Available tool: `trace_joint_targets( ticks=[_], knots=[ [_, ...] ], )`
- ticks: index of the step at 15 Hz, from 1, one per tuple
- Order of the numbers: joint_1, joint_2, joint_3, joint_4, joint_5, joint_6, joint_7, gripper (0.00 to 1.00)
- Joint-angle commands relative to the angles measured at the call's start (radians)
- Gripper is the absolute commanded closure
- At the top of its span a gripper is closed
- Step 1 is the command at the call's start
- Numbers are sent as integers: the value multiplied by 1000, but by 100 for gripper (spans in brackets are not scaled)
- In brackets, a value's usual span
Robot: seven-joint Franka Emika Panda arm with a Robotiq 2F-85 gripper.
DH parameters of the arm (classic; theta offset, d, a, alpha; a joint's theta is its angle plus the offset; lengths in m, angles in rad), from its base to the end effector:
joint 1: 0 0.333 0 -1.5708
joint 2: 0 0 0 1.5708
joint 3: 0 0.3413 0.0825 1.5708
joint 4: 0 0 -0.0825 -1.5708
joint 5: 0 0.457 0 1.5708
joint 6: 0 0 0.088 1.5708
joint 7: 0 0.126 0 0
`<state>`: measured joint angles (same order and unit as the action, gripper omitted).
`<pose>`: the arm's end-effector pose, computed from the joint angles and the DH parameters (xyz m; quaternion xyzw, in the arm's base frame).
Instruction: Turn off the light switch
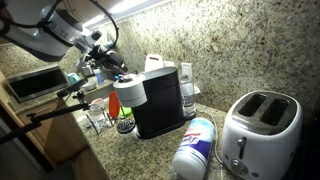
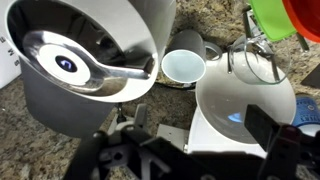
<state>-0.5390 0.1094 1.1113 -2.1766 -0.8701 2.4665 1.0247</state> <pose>0.5355 0.3311 0.3578 0.9556 0.0757 0.2698 0.0910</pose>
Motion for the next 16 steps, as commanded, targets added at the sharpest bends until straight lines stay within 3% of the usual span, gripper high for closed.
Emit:
trace_joint_targets(
  ticks=[1,4,5,7,9,12,13,16],
  knots=[
    [51,109,-51,61,-142,-61,105,0],
    [87,183,-76,106,-157,-124,77,0],
    [231,49,-267,43,-59,-2,50,0],
    [326,58,-374,58,-25,16,24,0],
    [382,49,-428,58,-17,19,24,0],
    [389,40,-430,54,-17,17,25,0],
    [416,37,-469,49,-18,28,39,0],
    [600,75,-655,79,-81,26,63,0]
  ],
)
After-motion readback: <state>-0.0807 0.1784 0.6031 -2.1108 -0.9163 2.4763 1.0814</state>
